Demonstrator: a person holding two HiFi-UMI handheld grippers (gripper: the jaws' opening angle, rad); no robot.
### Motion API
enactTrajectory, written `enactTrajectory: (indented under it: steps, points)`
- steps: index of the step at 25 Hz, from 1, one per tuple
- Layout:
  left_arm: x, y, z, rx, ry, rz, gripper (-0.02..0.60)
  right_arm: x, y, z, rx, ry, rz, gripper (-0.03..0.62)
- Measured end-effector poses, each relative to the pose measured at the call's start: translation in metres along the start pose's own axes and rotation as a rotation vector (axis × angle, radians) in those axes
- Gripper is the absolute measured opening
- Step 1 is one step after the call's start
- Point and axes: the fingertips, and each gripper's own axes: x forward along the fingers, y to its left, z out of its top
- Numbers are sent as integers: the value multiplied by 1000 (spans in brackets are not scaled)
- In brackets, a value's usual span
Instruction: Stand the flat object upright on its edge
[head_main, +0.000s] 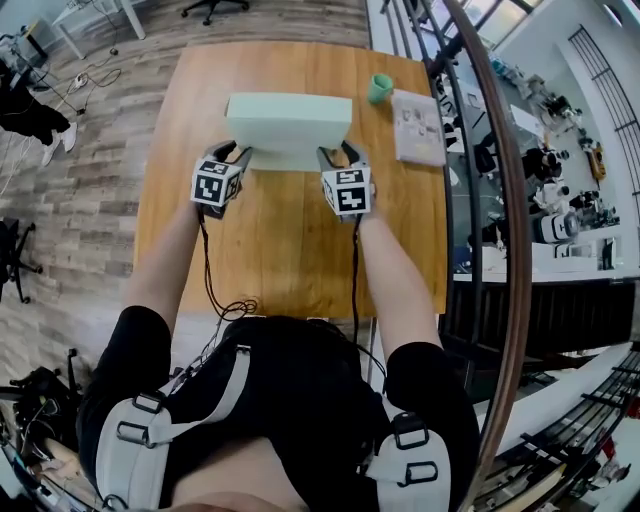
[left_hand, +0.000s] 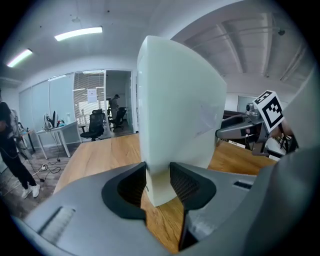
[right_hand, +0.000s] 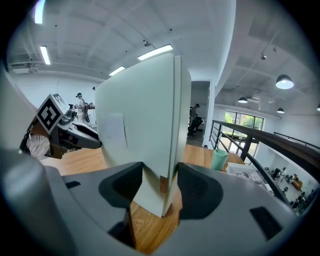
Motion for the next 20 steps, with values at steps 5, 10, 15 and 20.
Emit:
enactTrajectory:
  steps: [5,10,15,20]
  points:
    - [1,-2,1,27,17,-11,153,1,0,0,-9,9,-8,221]
    - [-1,-5,0,63,41,7,153,-2,2,3,0,16,-15,222]
    - [-6,-10,2,72,18,-1,153,-7,-2,0,28,10,-28,222]
    - [-17,-9,8,67,-12,17,153,-20,-2,6,47,-26,-25,222]
